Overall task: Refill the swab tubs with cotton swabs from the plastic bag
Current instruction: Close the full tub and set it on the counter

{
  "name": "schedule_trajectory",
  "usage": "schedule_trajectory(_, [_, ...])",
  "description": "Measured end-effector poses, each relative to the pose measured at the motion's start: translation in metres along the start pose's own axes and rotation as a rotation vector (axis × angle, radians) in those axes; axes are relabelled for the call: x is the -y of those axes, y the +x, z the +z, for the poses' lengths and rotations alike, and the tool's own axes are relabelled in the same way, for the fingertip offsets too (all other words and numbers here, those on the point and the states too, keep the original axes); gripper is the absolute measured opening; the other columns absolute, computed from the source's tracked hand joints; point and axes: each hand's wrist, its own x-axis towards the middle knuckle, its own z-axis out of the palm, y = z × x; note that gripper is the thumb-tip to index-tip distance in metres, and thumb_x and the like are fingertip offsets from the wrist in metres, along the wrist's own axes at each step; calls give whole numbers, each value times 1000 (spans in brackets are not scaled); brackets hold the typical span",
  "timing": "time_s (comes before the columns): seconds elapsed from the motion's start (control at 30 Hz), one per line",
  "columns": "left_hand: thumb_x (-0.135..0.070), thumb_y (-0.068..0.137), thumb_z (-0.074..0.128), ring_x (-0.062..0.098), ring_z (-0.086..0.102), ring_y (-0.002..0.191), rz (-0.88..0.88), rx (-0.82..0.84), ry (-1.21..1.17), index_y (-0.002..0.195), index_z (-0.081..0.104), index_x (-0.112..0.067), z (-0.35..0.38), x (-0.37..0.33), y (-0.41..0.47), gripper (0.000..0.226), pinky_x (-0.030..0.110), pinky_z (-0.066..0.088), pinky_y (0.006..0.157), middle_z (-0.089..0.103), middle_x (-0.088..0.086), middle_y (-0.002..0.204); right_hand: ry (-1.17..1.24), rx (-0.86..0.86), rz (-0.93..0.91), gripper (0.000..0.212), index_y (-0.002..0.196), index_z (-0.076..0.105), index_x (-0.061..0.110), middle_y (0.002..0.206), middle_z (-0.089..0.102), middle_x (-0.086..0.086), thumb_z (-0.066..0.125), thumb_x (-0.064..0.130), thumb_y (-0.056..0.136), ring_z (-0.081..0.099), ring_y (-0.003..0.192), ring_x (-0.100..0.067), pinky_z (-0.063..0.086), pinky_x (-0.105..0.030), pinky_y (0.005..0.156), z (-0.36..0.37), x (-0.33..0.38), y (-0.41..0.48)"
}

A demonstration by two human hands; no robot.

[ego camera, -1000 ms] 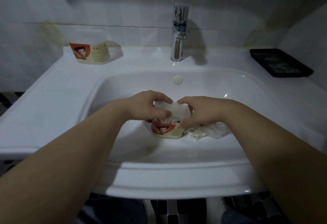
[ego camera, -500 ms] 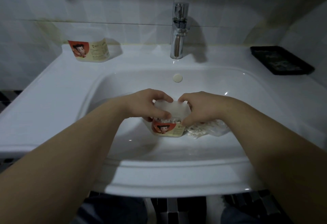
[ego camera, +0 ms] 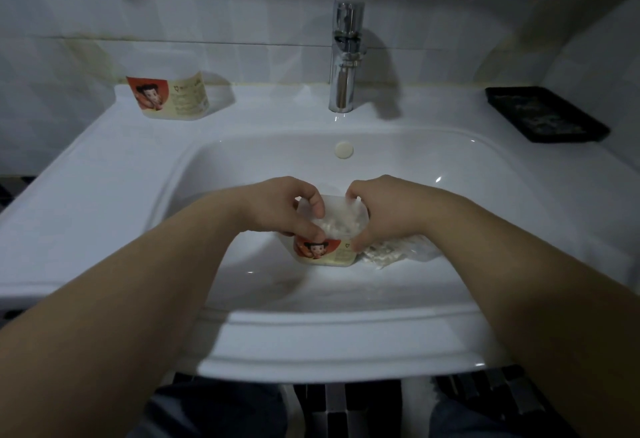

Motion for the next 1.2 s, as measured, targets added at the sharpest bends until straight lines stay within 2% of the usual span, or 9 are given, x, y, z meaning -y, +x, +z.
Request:
schedule_trajectory(0.17, [-37, 67, 93, 20, 61, 82, 17, -38, 82, 78, 66, -36, 2, 0, 2, 29, 37, 55, 80, 70, 14, 101, -30, -32, -24, 78, 129, 50, 27, 87, 47, 15, 88, 51, 65, 51, 81, -8, 38, -28, 59, 2, 1, 0])
schedule_trajectory(0.27, [-42, 59, 90, 22, 62, 94, 27, -34, 87, 89, 64, -33, 6, -3, -1, 40, 37, 54, 85, 67, 5, 104, -28, -25, -19, 81, 132, 47, 25, 89, 45, 14, 88, 50, 67, 51, 86, -13, 39, -30, 62, 4, 2, 0])
schedule_trajectory(0.47, [-27, 69, 91, 16, 56, 96, 48, -94, 191, 104, 52, -33, 6, -5, -3, 53, 30, 48, 79, 57, -8, 106, 102, -38, -7, 77, 128, 48, 31, 103, 55, 10, 89, 47, 65, 56, 89, -13, 44, -29, 63, 4, -1, 1])
schedule_trajectory(0.63, [-17, 68, 91, 17, 63, 107, 104, -247, -111, 115, 51, -29, -9, -3, -6, 63, 26, 57, 78, 57, -6, 121, 428, -186, 15, 71, 120, 53, 39, 117, 59, 14, 91, 46, 61, 63, 90, -9, 52, -32, 72, -6, -9, 2])
schedule_trajectory(0.73, [0, 76, 84, 10, 62, 106, 148, -305, -288, 130, 44, -30, -9, -6, -5, 73, 15, 54, 68, 53, -6, 129, 667, -231, -1, 68, 123, 52, 37, 117, 61, 15, 92, 30, 68, 69, 92, -9, 59, -35, 71, -9, -10, 0])
schedule_trajectory(0.87, [0, 76, 84, -2, 59, 110, 172, -364, -366, 147, 42, -29, -11, -11, -5, 87, 10, 53, 70, 51, -11, 135, 893, -257, -50, 67, 128, 51, 34, 119, 60, 10, 86, 13, 76, 70, 100, -13, 60, -33, 73, -10, -8, 1])
schedule_trajectory(0.97, [-2, 80, 82, 0, 60, 108, 167, -369, -452, 151, 39, -28, -12, -13, -8, 87, 19, 57, 67, 51, -18, 129, 993, -287, -77, 65, 128, 53, 36, 124, 61, 10, 84, 8, 78, 69, 105, -14, 64, -38, 74, -10, -6, 4])
schedule_trajectory(1.1, [-20, 75, 88, 14, 66, 112, 168, -387, -488, 146, 44, -33, -17, -14, -14, 85, 45, 63, 80, 59, -11, 132, 1081, -312, -135, 61, 128, 55, 36, 128, 62, 9, 82, 8, 80, 66, 114, -16, 63, -49, 81, -10, -2, 7])
schedule_trajectory(1.2, [-20, 74, 86, 17, 68, 112, 176, -402, -576, 139, 52, -34, -31, -16, -20, 74, 50, 63, 82, 63, -8, 130, 1186, -379, -162, 62, 134, 54, 35, 130, 62, 7, 81, 11, 84, 65, 119, -18, 63, -47, 84, -13, 6, 7])
